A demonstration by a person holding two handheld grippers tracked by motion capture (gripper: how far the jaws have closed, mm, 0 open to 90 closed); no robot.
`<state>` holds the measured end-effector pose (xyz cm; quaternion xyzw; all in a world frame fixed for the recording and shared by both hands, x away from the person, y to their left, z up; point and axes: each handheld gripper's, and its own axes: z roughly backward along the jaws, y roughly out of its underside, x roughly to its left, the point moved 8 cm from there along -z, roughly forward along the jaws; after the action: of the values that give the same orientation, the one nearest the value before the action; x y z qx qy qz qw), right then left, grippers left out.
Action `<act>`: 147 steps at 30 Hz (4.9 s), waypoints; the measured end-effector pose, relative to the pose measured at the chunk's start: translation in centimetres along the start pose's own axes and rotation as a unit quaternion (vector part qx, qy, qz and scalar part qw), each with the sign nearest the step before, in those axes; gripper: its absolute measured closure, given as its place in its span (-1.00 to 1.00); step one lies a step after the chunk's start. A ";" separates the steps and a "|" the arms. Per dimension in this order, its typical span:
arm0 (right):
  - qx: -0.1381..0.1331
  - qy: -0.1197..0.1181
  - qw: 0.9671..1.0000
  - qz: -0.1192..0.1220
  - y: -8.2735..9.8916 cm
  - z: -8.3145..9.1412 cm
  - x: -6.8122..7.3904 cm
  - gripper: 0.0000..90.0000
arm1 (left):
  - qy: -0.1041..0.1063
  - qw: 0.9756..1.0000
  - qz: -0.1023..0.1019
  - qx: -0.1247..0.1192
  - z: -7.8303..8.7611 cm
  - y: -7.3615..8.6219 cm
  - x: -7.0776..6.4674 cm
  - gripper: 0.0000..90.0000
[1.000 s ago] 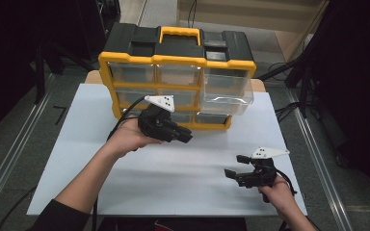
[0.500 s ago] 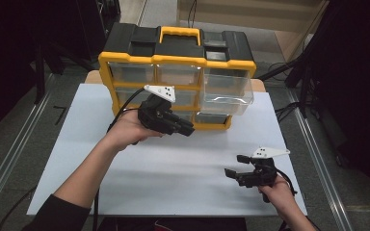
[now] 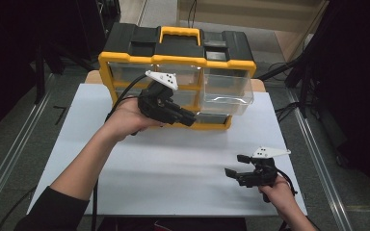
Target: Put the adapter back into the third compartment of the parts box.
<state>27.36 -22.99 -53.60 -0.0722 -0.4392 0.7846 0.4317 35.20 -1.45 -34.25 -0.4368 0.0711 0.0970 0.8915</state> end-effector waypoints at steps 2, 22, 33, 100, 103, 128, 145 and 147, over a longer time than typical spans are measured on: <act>-0.001 0.000 1.000 -0.004 0.0 0.0 -0.1 -0.62 | -0.001 1.000 -0.003 -0.001 0.2 -0.3 0.0 0.73; 0.000 0.000 1.000 -0.002 0.0 0.0 -0.1 -0.62 | -0.023 0.999 -0.017 -0.023 2.9 -5.3 0.6 0.73; -0.001 -0.001 1.000 -0.002 0.0 0.1 -0.1 -0.62 | -0.030 0.999 -0.016 -0.034 2.5 -7.8 1.1 0.73; -0.002 0.000 1.000 -0.003 -0.2 -0.1 0.0 -0.61 | -0.041 0.997 0.000 -0.059 2.2 -6.9 1.6 -0.27; -0.002 0.000 1.000 -0.003 -0.2 -0.2 0.0 -0.61 | -0.043 0.997 0.000 -0.059 2.5 -6.1 1.5 -0.27; -0.003 -0.012 1.000 -0.003 -0.2 -0.3 0.1 -0.56 | -0.051 0.997 0.020 -0.061 0.6 1.6 1.7 -0.36; 0.002 -0.015 1.000 -0.005 -0.2 -0.4 0.2 -0.56 | -0.083 0.994 0.045 -0.063 -1.6 7.4 3.1 -0.36; 0.003 -0.014 1.000 -0.004 -0.2 -0.4 0.2 -0.56 | -0.087 0.993 0.047 -0.058 -1.9 8.1 3.2 -0.36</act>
<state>27.54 -22.52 -53.67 -0.0582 -0.4427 0.7853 0.4289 36.29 2.24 -42.26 -0.4736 0.0078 0.1800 0.8621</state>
